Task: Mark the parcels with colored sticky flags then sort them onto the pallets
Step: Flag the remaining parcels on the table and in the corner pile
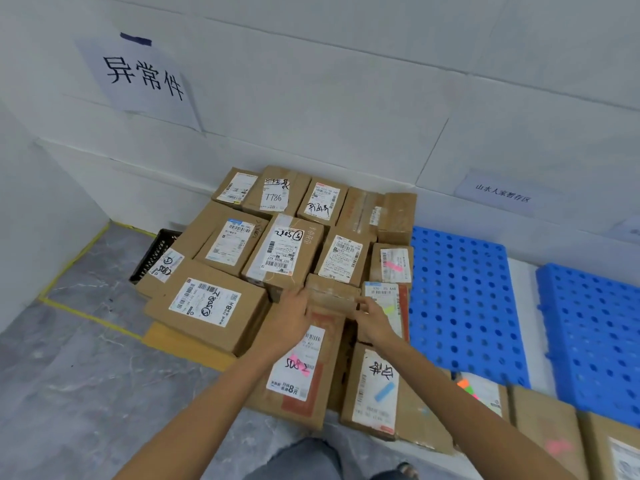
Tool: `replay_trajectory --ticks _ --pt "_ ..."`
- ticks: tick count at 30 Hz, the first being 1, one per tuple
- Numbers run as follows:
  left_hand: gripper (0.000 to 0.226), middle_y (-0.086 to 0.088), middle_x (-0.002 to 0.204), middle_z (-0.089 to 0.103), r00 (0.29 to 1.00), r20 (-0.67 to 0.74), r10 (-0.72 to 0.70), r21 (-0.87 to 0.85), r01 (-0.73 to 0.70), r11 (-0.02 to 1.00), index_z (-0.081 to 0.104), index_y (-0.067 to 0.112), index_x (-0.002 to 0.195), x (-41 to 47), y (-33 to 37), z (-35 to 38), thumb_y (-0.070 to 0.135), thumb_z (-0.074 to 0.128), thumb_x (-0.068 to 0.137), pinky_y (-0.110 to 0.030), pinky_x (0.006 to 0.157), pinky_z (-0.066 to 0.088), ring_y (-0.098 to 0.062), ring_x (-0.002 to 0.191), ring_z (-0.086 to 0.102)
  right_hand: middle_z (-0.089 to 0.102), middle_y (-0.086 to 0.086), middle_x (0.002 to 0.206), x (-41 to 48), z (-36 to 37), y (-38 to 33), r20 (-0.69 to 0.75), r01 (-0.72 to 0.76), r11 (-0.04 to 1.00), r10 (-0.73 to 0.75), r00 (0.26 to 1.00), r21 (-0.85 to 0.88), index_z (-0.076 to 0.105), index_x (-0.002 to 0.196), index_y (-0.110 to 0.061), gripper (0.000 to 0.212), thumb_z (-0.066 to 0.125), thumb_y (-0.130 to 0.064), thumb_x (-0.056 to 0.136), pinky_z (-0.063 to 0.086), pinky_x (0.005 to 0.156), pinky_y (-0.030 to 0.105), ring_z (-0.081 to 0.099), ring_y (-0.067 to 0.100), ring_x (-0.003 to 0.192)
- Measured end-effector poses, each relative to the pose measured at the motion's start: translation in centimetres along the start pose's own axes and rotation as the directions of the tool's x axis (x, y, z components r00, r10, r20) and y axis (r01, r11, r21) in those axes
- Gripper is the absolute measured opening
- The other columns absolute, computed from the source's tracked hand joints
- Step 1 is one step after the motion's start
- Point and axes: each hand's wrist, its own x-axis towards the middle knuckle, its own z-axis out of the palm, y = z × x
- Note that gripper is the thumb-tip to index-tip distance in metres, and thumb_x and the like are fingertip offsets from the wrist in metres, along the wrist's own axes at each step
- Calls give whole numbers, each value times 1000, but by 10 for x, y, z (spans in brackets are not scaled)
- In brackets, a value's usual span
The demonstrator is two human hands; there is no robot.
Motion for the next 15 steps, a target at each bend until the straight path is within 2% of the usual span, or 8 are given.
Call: replay_trajectory --ticks 2,4,7,11,15 --pt "52 -9 138 41 998 65 -19 134 10 991 40 13 138 18 7 4 28 55 91 -41 98 44 -29 127 39 48 11 136 13 -2 -4 14 -38 999 38 999 6 48 130 -8 35 40 -5 96 38 87 23 48 23 119" --pt "60 -11 138 42 987 160 -27 322 -26 946 47 12 131 25 18 6 44 64 83 -43 90 48 -30 124 40 49 11 134 21 -1 -8 20 -52 999 53 998 -14 53 126 -7 34 40 -3 95 35 87 22 46 23 121" --pt "62 -15 146 31 977 192 -94 514 -18 857 40 8 136 29 31 13 39 62 87 -41 97 40 -32 132 31 50 10 133 29 3 -14 8 -84 996 85 996 -15 52 127 -9 35 40 -5 94 37 86 23 48 21 114" --pt "66 -20 148 26 971 160 -175 525 67 848 31 5 141 38 38 28 22 63 85 -38 106 30 -36 134 25 46 10 138 35 8 -17 4 -121 993 121 993 -12 45 135 -9 40 37 -7 96 38 87 24 45 22 121" --pt "62 -21 147 29 960 160 -229 452 135 882 31 5 140 44 40 31 13 60 85 -39 106 31 -37 133 24 48 10 136 37 11 -14 10 -157 986 157 988 53 48 133 -9 39 38 -6 95 37 91 25 45 23 123"
